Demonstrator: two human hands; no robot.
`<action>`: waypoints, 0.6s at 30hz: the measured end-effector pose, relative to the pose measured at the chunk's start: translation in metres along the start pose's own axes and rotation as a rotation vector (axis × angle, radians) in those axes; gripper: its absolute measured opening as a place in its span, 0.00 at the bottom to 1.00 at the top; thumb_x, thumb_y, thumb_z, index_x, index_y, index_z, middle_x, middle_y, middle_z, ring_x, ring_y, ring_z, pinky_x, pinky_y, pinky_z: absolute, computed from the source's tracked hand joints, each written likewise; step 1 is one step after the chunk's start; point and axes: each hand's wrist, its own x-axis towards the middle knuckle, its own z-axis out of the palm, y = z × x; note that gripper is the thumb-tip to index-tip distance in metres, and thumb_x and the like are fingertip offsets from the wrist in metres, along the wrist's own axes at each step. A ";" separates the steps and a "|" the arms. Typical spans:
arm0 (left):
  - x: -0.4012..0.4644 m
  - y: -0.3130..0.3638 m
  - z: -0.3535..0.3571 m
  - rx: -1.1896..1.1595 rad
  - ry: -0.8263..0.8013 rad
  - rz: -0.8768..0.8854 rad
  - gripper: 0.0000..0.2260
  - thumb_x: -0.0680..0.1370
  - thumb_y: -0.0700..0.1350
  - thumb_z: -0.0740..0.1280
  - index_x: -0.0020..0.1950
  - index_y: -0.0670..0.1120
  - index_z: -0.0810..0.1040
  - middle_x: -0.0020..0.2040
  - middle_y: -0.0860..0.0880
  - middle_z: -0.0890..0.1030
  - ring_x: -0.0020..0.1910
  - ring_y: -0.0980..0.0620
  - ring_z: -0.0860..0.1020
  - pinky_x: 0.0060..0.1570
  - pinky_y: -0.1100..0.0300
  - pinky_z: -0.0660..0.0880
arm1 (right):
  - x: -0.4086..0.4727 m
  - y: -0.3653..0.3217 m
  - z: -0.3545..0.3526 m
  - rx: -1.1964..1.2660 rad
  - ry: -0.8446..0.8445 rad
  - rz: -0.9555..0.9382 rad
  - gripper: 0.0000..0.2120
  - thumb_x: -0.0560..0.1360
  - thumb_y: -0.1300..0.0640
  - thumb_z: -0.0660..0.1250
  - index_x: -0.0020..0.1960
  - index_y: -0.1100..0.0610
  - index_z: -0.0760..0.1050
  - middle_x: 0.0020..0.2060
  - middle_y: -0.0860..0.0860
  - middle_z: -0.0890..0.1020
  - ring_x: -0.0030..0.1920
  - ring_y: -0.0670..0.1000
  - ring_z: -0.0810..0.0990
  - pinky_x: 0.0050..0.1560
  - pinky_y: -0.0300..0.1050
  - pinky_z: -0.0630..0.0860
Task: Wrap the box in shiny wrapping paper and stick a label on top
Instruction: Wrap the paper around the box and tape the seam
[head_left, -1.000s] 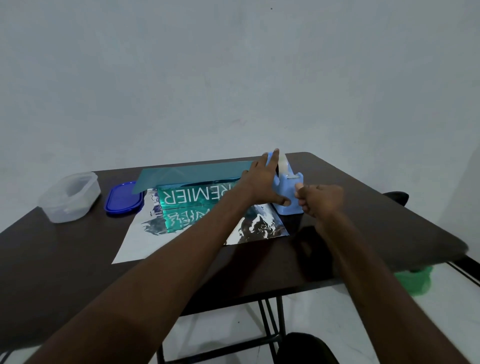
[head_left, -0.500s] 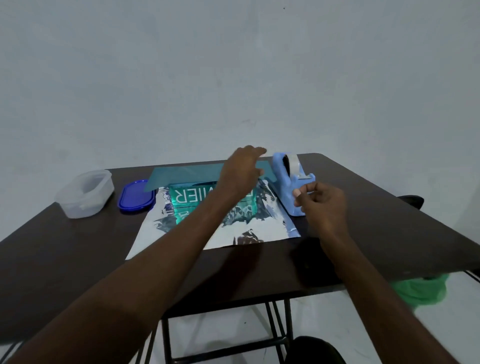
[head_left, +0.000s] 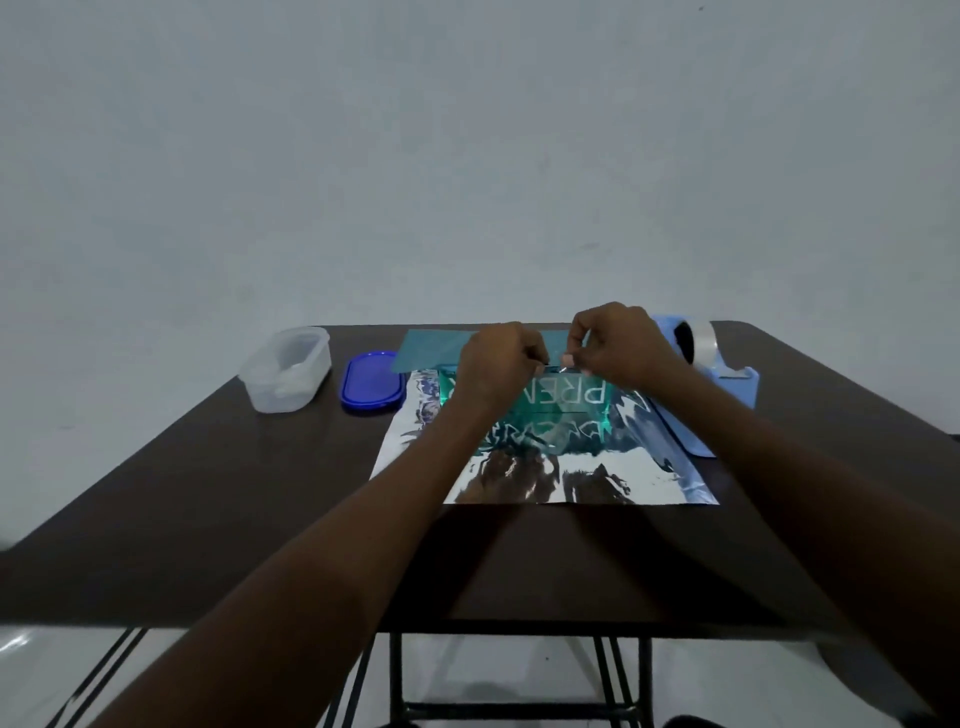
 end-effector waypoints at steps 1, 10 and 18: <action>0.000 -0.001 0.000 -0.012 0.003 0.005 0.04 0.69 0.43 0.74 0.41 0.51 0.86 0.40 0.53 0.85 0.37 0.57 0.78 0.41 0.62 0.75 | 0.003 0.001 0.003 -0.036 -0.013 -0.007 0.09 0.69 0.55 0.77 0.35 0.52 0.77 0.27 0.40 0.75 0.34 0.49 0.79 0.38 0.41 0.71; 0.002 -0.010 0.001 -0.083 -0.025 0.064 0.04 0.69 0.40 0.74 0.40 0.49 0.85 0.40 0.52 0.85 0.39 0.54 0.81 0.43 0.58 0.77 | 0.009 0.016 0.014 -0.315 -0.002 -0.079 0.11 0.72 0.52 0.75 0.42 0.57 0.76 0.36 0.54 0.81 0.41 0.57 0.78 0.39 0.47 0.70; 0.004 -0.013 0.002 -0.093 -0.048 0.090 0.04 0.69 0.39 0.74 0.41 0.48 0.85 0.41 0.52 0.84 0.39 0.56 0.79 0.44 0.59 0.76 | -0.006 0.031 0.014 -0.482 0.058 -0.128 0.15 0.74 0.50 0.71 0.50 0.59 0.71 0.40 0.56 0.80 0.42 0.58 0.79 0.37 0.45 0.61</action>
